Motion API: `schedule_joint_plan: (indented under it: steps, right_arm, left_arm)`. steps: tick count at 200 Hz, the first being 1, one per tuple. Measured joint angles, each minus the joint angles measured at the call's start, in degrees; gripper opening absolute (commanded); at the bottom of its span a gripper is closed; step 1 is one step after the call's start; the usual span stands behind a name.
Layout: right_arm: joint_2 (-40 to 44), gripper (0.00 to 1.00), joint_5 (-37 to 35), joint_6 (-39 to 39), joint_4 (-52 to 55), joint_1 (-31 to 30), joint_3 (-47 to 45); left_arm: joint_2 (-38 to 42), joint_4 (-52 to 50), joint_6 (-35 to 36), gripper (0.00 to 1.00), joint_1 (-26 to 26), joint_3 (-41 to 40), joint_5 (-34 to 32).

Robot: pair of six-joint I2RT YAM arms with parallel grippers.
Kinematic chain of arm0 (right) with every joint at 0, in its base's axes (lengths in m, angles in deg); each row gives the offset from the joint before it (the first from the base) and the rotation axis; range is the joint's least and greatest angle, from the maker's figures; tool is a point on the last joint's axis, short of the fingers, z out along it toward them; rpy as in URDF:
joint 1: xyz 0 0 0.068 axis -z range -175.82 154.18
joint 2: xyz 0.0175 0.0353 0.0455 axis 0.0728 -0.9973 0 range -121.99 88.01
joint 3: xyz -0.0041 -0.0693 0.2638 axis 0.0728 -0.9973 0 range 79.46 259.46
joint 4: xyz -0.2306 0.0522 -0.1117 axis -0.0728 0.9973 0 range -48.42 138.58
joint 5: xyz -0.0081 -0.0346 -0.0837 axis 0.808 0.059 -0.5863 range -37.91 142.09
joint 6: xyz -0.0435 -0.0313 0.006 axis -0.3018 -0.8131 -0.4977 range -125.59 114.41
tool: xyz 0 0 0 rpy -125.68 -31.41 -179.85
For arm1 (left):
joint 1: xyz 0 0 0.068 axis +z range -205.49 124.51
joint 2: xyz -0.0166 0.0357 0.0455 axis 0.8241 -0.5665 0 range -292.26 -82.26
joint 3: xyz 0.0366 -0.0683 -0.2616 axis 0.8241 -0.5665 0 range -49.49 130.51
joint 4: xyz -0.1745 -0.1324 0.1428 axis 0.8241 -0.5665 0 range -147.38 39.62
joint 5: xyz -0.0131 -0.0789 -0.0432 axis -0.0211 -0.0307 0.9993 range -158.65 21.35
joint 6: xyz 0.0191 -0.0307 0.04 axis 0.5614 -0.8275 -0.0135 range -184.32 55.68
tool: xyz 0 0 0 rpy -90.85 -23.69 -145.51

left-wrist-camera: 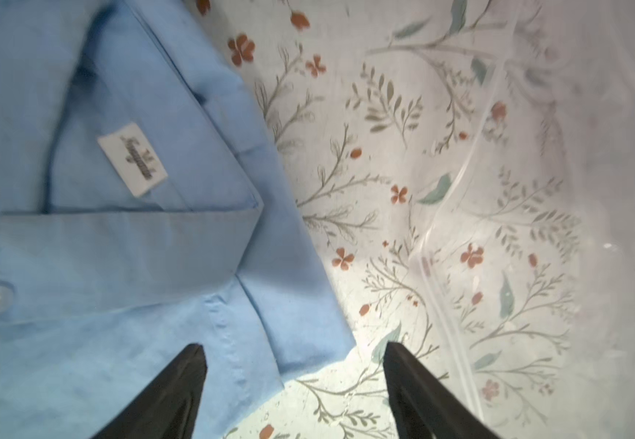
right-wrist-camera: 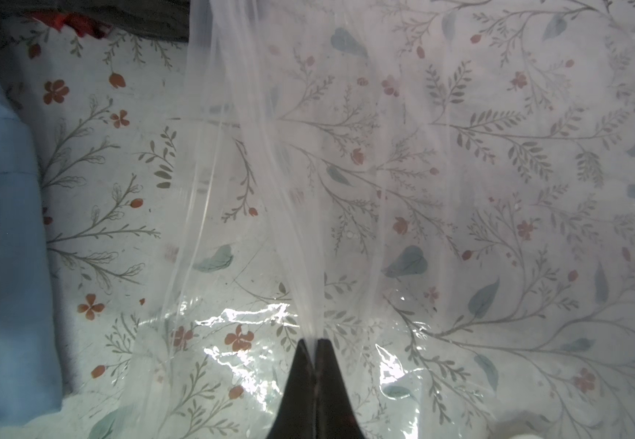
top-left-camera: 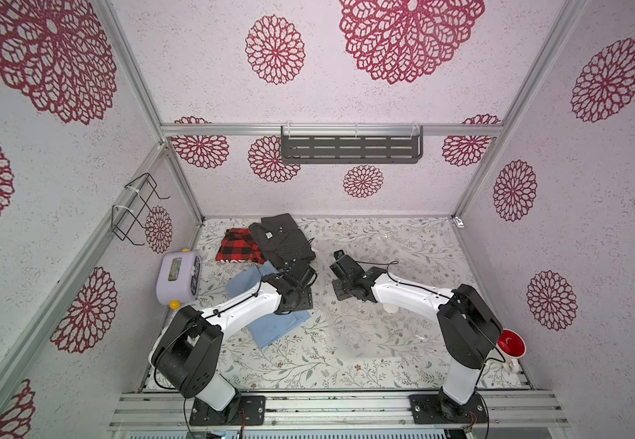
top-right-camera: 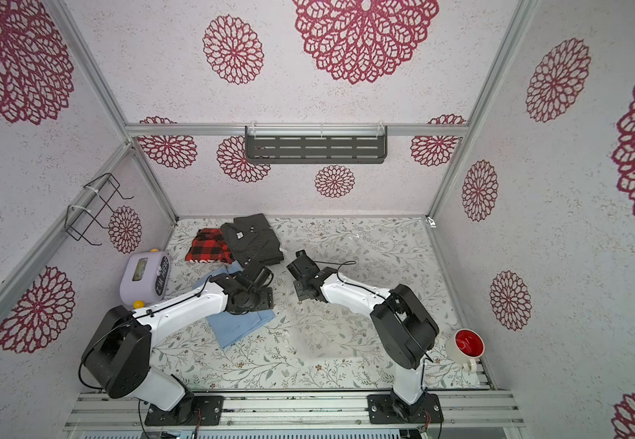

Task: Place the folded shirt into the vacuum bag
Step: Pick up the shirt from the center of the board.

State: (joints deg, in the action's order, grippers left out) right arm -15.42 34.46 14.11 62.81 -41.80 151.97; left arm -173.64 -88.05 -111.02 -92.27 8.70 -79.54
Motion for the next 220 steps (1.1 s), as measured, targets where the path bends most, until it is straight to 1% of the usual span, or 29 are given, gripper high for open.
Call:
schedule_joint_plan:
  steps: [47,58,69,78,89,90,92,94,102,106,123,131,145,157,189,220]
  right_arm:
    - [-0.02,0.00,0.42,0.52,-0.31,0.00,-0.31]
    - [-0.04,0.00,0.50,0.59,-0.44,0.00,-0.66]
    - [-0.09,0.00,0.57,0.90,-0.48,0.00,-0.98]
    - [-0.09,0.00,0.81,0.94,-0.55,0.00,-1.25]
    - [-0.09,0.00,0.96,0.96,-0.61,0.00,-1.53]
    - [-0.09,0.00,0.96,0.96,-0.63,0.00,-1.53]
    - [-0.09,0.00,0.96,0.96,-0.66,0.00,-1.60]
    - [-0.09,0.00,0.96,0.96,-0.68,0.00,-1.64]
    - [-0.09,0.00,1.03,0.96,-0.72,0.00,-1.81]
    - [-0.09,0.00,1.09,0.96,-0.76,0.00,-1.88]
    - [-0.09,0.00,1.27,0.98,-0.83,0.00,-1.95]
    - [-0.09,0.00,1.33,0.98,-0.87,0.00,-1.95]
    - [-0.11,0.00,1.40,1.01,-0.90,0.00,-1.95]
    - [-0.13,0.00,1.42,1.18,-0.94,0.00,-1.95]
    - [-1.31,0.00,1.66,2.73,-1.38,-0.28,-1.95]
    - [-4.13,0.00,1.75,4.85,-1.90,-1.05,-1.84]
  left_arm:
    - [-5.92,0.81,-2.40,0.82,-1.77,-1.62,0.31]
    - [-7.28,1.11,-2.62,0.80,-2.12,-1.55,0.22]
    - [-8.39,1.31,-2.84,0.76,-2.51,-1.29,-0.26]
    - [-8.66,1.42,-2.93,0.70,-2.71,-1.09,-0.50]
    - [-8.74,1.57,-3.32,0.54,-2.73,-1.07,-0.92]
    - [-8.74,1.62,-3.28,0.54,-2.73,-1.07,-0.85]
    - [-8.74,1.66,-3.17,0.50,-2.71,-1.09,-0.83]
    - [-8.74,1.84,-3.61,0.49,-2.71,-1.14,-1.05]
    - [-8.72,2.14,-3.76,0.38,-2.73,-1.20,-1.31]
    - [-8.72,2.32,-3.67,0.35,-2.73,-1.27,-1.27]
    - [-8.39,3.41,-4.37,0.15,-2.73,-1.62,-1.46]
    - [-8.07,3.82,-4.39,0.09,-2.73,-1.90,-1.36]
    - [-7.19,4.63,-4.76,0.03,-2.78,-2.45,-0.55]
    - [-6.03,5.51,-4.85,0.00,-2.89,-3.23,0.31]
    - [0.28,8.39,-5.25,0.00,-3.39,-6.38,3.28]
    - [6.97,9.84,-5.44,0.00,-4.02,-7.58,4.94]
